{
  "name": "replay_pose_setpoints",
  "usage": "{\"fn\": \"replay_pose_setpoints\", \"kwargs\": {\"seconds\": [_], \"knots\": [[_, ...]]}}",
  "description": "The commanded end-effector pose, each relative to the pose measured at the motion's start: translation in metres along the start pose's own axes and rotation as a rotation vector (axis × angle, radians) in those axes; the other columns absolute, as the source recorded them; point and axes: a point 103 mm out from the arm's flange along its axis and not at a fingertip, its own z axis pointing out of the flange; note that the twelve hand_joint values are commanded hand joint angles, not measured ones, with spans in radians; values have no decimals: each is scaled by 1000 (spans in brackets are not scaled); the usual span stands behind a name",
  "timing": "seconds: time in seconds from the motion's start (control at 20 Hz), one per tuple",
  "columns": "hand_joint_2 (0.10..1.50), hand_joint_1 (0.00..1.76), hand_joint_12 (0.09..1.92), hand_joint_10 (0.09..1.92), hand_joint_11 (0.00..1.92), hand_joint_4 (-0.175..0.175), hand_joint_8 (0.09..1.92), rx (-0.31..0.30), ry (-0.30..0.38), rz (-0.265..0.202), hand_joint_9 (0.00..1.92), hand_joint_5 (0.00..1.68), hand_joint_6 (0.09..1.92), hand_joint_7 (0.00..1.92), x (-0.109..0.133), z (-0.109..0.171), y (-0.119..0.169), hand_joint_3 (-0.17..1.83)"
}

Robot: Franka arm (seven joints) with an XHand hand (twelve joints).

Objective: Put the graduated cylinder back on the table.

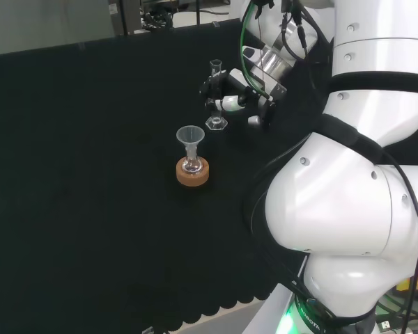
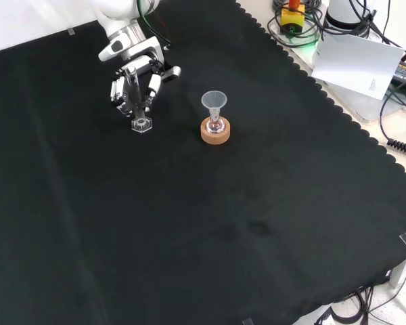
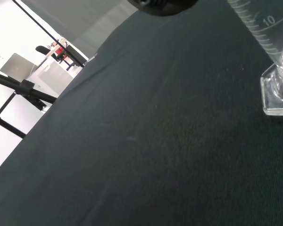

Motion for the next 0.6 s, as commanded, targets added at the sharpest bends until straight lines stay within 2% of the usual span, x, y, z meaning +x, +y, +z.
{"fn": "replay_pose_setpoints", "kwargs": {"seconds": [0.05,0.4,0.6], "knots": [[1023,1096,1127,87,726,-8,545,25,17,16,1124,782,640,747,-2,-3,-3,-175],[970,993,1228,87,566,-31,564,22,24,11,1024,569,611,646,2,-13,-5,-175],[950,933,1289,87,415,-38,595,16,5,18,874,438,500,442,7,-27,-9,-175]]}}
